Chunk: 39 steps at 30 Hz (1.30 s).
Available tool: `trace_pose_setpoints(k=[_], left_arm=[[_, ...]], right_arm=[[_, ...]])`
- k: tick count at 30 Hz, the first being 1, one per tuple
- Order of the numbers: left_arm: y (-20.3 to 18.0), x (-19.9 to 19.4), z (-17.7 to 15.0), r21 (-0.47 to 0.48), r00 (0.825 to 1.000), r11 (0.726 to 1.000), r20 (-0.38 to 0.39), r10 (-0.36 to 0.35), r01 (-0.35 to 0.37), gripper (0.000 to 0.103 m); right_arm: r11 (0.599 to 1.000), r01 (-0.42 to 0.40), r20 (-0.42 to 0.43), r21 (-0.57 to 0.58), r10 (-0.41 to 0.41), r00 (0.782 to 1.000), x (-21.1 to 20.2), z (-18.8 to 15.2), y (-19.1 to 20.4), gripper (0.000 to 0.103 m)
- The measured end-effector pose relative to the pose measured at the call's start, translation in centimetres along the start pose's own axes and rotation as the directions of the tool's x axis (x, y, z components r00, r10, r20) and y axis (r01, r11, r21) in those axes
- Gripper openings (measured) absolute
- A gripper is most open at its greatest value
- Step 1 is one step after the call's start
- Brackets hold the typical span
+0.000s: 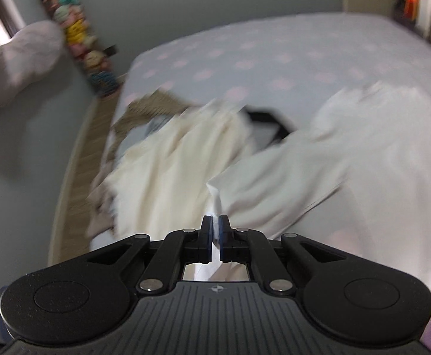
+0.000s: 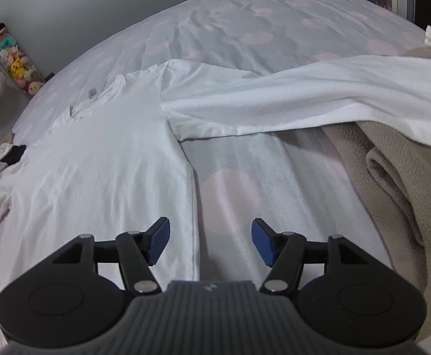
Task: Fold clothes
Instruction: 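Fold the held edge over the shirt and open the left gripper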
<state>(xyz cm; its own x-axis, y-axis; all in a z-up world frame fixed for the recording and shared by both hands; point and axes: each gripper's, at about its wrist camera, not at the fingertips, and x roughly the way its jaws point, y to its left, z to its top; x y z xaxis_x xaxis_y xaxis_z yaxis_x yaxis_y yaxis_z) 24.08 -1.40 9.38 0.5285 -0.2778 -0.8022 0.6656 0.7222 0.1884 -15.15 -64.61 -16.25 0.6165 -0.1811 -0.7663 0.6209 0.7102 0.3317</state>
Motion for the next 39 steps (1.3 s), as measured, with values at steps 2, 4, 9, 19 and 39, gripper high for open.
trace_pose_setpoints(k=[2, 4, 9, 19, 39], left_arm=[[-2.2, -1.7, 2.5, -0.001, 0.997, 0.998, 0.035, -0.065, 0.065, 0.002], [-4.4, -3.4, 4.9, 0.0, 0.989, 0.992, 0.071, -0.129, 0.129, 0.002], [-11.1, -4.2, 10.9, 0.076, 0.948, 0.956, 0.129, -0.291, 0.283, 0.002], [-25.5, 4.2, 19.4, 0.191, 0.838, 0.843, 0.132, -0.529, 0.503, 0.002], [-40.6, 23.8, 21.0, 0.118, 0.741, 0.736, 0.004, -0.672, 0.667, 0.037]], right_arm=[[1.0, -0.016, 0.01, 0.009, 0.016, 1.0, -0.2, -0.1, -0.1, 0.065], [0.999, -0.037, 0.025, 0.017, 0.036, 0.999, -0.5, -0.2, -0.2, 0.066], [0.994, -0.088, 0.06, 0.058, 0.085, 0.995, -1.1, -0.2, -0.9, 0.069], [0.985, -0.139, 0.078, 0.098, 0.132, 0.988, -1.0, -0.2, -1.7, 0.07], [0.975, -0.162, 0.034, 0.15, 0.159, 0.987, 1.2, 0.1, -2.9, 0.07]])
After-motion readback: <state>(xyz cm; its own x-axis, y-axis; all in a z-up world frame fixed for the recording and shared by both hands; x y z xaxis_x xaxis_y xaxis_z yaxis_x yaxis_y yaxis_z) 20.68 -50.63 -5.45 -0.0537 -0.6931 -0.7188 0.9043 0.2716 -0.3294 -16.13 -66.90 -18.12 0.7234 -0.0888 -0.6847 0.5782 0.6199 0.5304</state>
